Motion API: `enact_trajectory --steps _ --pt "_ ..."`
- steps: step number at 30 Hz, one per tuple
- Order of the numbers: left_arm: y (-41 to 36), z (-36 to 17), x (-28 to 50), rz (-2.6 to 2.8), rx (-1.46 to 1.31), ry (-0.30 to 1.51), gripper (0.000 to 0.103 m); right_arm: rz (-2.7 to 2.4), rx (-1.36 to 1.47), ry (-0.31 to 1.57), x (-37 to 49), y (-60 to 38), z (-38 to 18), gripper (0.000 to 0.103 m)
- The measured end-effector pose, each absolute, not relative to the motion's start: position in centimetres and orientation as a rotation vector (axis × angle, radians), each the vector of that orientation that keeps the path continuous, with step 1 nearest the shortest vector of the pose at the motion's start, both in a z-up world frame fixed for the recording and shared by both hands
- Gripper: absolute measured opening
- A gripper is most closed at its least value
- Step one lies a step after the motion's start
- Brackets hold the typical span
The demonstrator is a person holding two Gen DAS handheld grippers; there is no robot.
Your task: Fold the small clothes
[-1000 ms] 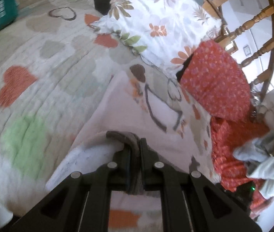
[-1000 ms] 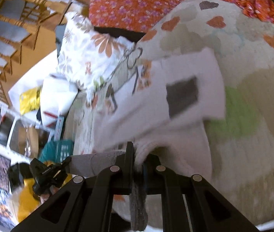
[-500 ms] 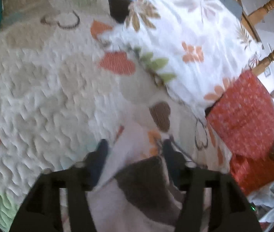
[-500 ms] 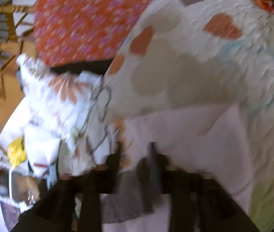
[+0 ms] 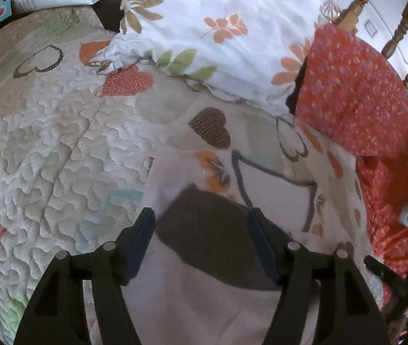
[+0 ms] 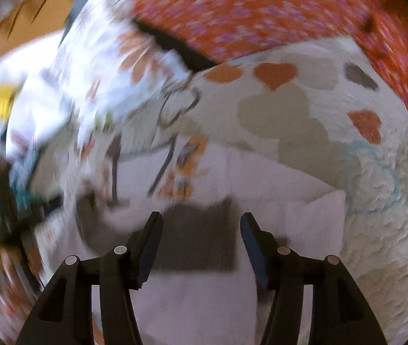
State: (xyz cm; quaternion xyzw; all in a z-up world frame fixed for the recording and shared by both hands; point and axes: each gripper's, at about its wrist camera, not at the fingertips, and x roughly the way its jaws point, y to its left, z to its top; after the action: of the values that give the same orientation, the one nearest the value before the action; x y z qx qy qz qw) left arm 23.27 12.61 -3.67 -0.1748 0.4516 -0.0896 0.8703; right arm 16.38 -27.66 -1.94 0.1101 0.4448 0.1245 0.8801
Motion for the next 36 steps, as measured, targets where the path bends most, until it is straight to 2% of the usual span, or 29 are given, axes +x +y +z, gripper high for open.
enact_trajectory --steps 5,10,11,12,13,14,18,21,22,23,24,26,29,34,35,36 --pt "12.5 -4.1 23.2 -0.196 -0.416 0.978 0.066 0.348 -0.138 0.895 12.6 -22.4 -3.3 0.071" --pt "11.0 -4.7 22.6 -0.202 -0.399 1.007 0.066 0.223 -0.268 0.891 14.9 -20.8 -6.2 0.07" --pt "10.8 -4.6 22.4 -0.203 -0.401 1.005 0.066 0.21 -0.268 0.889 15.4 -20.8 -6.1 0.058" --pt "10.7 -4.5 22.2 -0.204 -0.404 1.0 0.066 0.199 -0.25 0.895 16.2 -21.0 -6.0 0.03" --pt "10.6 -4.4 22.1 -0.207 -0.408 0.991 0.066 0.208 -0.205 0.904 17.0 -21.2 -5.7 0.016" --pt "10.5 -4.1 22.0 -0.209 -0.414 0.981 0.066 0.21 -0.138 0.902 18.0 -21.7 -5.0 0.009" --pt "10.5 -3.7 22.2 -0.206 -0.432 0.963 0.066 0.14 -0.046 0.857 21.6 -22.2 -3.2 0.008" --pt "10.7 -3.8 22.7 -0.187 -0.441 0.966 0.066 0.05 0.05 0.887 24.4 -23.5 -3.9 0.009" --pt "10.8 -3.8 22.9 -0.175 -0.441 0.965 0.066 0.022 0.084 0.912 25.1 -24.1 -4.5 0.011" --pt "10.9 -3.9 23.2 -0.159 -0.439 0.964 0.066 0.004 0.104 0.929 25.4 -24.6 -4.9 0.019" --pt "11.1 -4.0 23.3 -0.151 -0.435 0.965 0.069 -0.015 0.135 0.95 25.7 -25.2 -5.5 0.034" --pt "11.4 -4.5 24.0 -0.115 -0.406 0.976 0.071 -0.025 0.167 0.954 25.7 -26.2 -5.5 0.048" --pt "11.8 -5.5 25.0 -0.075 -0.375 1.006 0.071 -0.036 0.167 0.933 25.0 -27.0 -4.8 0.054" --pt "10.8 -7.8 26.0 -0.067 -0.294 1.072 0.071 -0.058 0.232 0.921 24.3 -29.2 -4.3 0.057" --pt "10.3 -8.2 26.1 -0.072 -0.256 1.085 0.068 -0.056 0.256 0.925 24.2 -29.8 -4.3 0.057" --pt "9.8 -8.4 26.1 -0.075 -0.218 1.091 0.045 -0.048 0.281 0.926 24.2 -30.1 -4.4 0.057"
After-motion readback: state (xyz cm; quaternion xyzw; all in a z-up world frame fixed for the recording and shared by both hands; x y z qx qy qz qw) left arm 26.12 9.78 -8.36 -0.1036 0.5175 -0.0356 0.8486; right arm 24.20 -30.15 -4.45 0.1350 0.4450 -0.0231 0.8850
